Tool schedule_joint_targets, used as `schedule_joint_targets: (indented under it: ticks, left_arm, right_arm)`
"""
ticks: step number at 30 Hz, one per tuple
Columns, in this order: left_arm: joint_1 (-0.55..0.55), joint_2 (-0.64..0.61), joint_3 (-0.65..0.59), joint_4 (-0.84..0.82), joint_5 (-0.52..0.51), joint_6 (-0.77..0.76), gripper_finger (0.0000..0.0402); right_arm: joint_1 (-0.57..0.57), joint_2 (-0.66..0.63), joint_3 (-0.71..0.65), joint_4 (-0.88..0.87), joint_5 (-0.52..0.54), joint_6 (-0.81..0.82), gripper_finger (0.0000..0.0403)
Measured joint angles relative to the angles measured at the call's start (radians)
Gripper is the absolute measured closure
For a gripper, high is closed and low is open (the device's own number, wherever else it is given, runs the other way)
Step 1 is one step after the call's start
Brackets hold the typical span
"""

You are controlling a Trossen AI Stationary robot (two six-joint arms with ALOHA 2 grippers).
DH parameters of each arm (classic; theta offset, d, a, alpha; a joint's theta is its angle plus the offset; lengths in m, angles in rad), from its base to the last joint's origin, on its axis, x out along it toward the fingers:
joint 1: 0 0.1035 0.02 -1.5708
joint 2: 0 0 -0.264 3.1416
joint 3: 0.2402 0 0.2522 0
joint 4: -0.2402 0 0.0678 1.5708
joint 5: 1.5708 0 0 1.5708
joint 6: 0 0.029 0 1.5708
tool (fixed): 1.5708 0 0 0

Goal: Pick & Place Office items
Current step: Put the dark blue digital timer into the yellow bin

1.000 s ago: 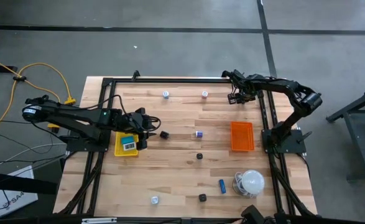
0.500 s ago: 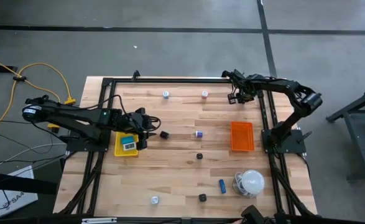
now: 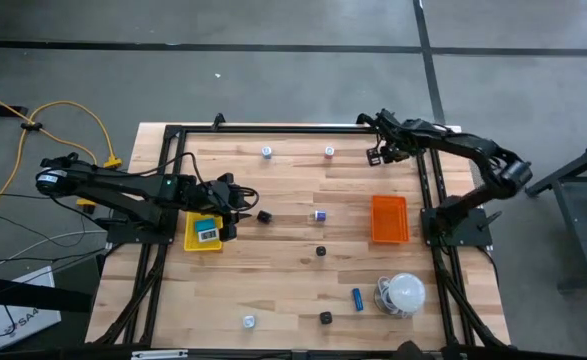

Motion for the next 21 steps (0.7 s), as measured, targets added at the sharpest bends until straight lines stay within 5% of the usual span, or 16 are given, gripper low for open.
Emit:
schedule_joint_targets:
  ticks: [10,21]
  left_arm:
    - [0.0,0.0,0.0,0.0,0.0,0.0,0.0275]
    - [0.0,0.0,0.0,0.0,0.0,0.0,0.0275]
  right_arm:
    - [0.244,-0.253,0.0,0.091,-0.207,-0.005,0.0346]
    - [0.662,-0.225,0.0,0.459,-0.207,-0.012,0.0346]
